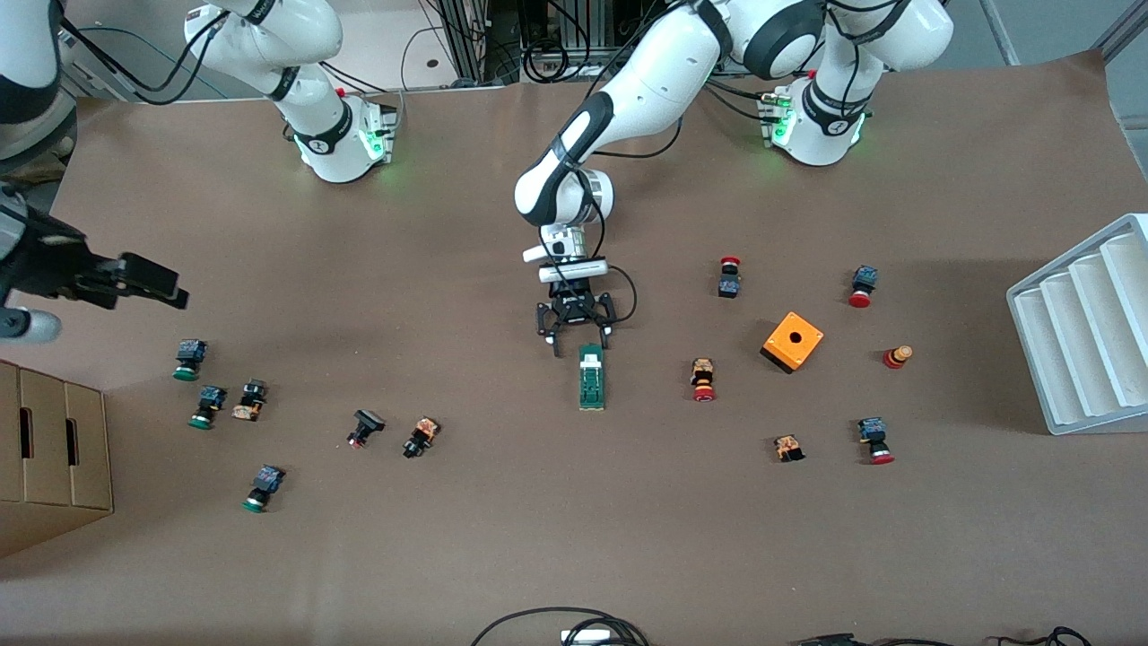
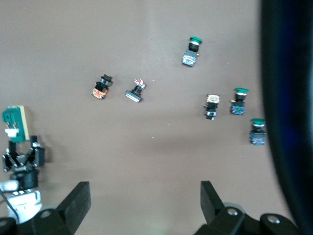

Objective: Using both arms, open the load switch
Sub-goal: 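Open the right gripper and lift it away from the switch, then open the left gripper and raise it off the green switch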

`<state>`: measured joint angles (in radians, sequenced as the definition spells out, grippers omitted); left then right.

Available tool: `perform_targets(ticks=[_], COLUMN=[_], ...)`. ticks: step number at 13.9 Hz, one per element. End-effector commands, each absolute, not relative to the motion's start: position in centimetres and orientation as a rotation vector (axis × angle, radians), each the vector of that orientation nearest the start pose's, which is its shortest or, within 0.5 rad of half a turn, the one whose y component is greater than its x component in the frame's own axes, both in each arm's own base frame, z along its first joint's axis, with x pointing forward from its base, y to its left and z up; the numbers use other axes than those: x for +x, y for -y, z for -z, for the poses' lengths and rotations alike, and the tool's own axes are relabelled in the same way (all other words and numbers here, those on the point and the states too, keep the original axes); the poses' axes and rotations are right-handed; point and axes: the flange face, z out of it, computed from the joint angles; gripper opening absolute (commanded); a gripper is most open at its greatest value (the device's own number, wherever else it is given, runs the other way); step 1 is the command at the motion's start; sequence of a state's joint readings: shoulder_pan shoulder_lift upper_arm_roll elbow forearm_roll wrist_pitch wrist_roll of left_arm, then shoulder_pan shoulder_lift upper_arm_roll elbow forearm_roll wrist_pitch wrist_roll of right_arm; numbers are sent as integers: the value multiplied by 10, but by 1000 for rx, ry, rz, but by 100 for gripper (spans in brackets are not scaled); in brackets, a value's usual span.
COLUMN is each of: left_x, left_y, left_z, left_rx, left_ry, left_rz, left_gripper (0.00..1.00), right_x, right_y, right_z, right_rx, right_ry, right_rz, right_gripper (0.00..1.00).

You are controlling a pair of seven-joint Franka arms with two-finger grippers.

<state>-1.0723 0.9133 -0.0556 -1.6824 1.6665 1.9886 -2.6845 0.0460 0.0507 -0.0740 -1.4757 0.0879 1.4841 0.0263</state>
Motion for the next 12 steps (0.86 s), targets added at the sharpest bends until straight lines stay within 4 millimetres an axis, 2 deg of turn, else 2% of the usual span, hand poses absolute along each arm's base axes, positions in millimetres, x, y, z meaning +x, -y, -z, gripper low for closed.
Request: perform_targets(ticks=[1,5,8,9,12], left_x=[324,321,320,315,315], left_y=[549,550,553,557,564], left_z=[-86,-104,-118,-126,-161], left_rx=[-2538,-2534,-2540,-2548,-2556], left_ry=[385,408,441,447,493], left_rz=[1774,1725,1721,1718,1678], left_gripper=[100,100,100,100,100], right_x=[537,521,517,515,502], right_y=[15,17,23,24,48], right_z=[-638,-644,-647,-647,-654], right_rx=[-3095,-3100,-3101,-3101,-3101], right_ry=[20,137,144,175,202], right_rz=[-47,31,41,44,68], right_gripper=[100,100,100,100,100])
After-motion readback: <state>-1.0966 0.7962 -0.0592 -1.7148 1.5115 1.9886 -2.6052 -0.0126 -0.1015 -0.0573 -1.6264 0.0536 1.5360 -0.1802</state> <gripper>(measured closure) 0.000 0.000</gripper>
